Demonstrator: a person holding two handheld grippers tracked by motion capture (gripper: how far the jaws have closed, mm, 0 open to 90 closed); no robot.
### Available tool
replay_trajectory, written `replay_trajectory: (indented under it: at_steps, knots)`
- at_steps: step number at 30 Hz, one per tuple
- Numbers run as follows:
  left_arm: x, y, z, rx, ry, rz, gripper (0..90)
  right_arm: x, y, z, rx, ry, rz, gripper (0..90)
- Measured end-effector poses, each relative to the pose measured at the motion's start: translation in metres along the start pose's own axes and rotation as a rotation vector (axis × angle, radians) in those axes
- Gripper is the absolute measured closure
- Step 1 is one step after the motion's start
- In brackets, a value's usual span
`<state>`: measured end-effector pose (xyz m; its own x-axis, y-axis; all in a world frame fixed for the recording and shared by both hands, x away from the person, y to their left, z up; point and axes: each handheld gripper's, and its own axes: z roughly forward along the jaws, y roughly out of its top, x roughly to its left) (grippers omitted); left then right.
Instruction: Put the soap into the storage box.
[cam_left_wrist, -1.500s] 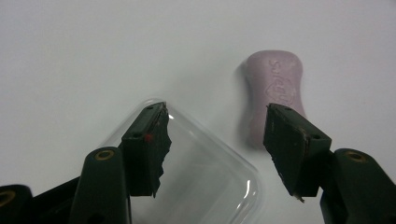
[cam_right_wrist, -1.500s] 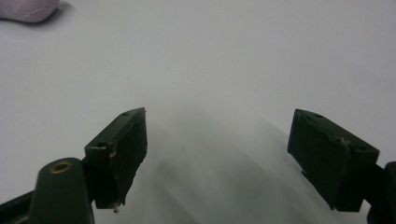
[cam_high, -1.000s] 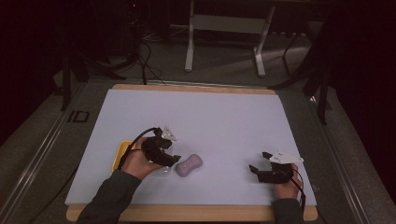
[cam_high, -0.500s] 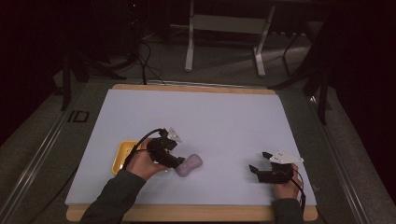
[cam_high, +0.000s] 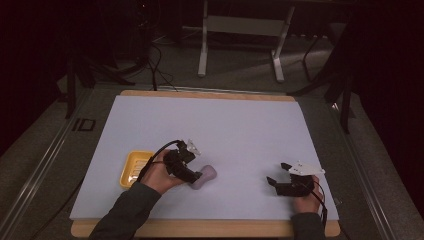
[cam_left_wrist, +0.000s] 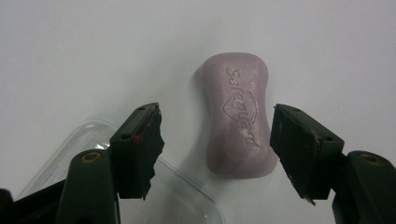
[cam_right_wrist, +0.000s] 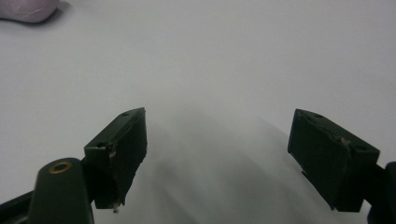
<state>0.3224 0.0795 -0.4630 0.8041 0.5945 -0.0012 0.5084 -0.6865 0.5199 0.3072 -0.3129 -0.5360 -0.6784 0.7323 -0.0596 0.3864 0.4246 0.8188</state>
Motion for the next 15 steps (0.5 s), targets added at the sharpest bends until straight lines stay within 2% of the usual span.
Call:
replay_trajectory:
  at_steps: [15]
  knots:
    - [-0.005,0.006,0.016,0.047,-0.011,0.004,32.8,0.0,0.0,0.0,0.0,0.001,0.0,19.1]
